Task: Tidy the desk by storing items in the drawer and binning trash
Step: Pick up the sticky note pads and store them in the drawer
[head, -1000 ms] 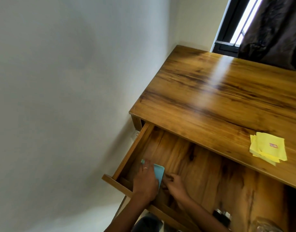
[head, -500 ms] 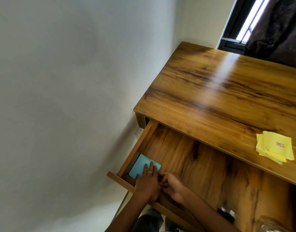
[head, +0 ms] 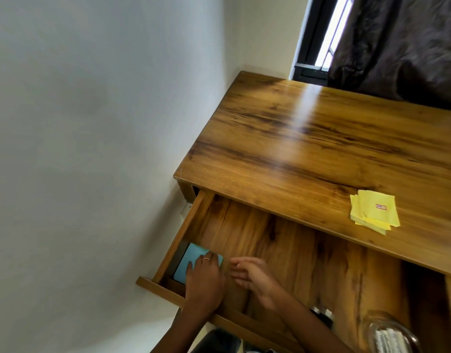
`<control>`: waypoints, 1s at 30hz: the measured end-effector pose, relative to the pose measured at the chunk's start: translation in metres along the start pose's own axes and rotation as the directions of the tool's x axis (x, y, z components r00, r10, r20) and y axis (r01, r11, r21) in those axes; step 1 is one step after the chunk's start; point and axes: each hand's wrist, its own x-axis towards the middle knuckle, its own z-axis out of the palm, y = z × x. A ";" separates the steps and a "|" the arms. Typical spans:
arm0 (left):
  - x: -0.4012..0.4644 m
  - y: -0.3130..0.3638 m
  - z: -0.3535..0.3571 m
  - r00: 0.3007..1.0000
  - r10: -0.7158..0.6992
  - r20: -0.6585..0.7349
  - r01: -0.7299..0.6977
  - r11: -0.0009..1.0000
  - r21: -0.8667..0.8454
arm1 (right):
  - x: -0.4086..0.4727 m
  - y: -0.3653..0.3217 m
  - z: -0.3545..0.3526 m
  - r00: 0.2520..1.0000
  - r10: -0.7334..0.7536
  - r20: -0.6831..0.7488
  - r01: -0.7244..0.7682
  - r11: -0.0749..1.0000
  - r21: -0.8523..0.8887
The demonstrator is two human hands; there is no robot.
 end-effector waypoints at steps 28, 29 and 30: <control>0.101 0.294 -0.064 0.954 0.282 0.100 -0.076 0.552 -0.830 | -0.009 -0.100 -0.269 0.584 -0.449 -0.677 0.224 0.890 -0.397; 0.103 0.298 -0.063 0.963 0.255 0.090 -0.068 0.550 -0.832 | -0.007 -0.100 -0.266 0.571 -0.458 -0.682 0.214 0.885 -0.414; 0.103 0.300 -0.063 0.971 0.224 0.082 -0.057 0.553 -0.831 | -0.004 -0.098 -0.265 0.551 -0.466 -0.692 0.204 0.880 -0.430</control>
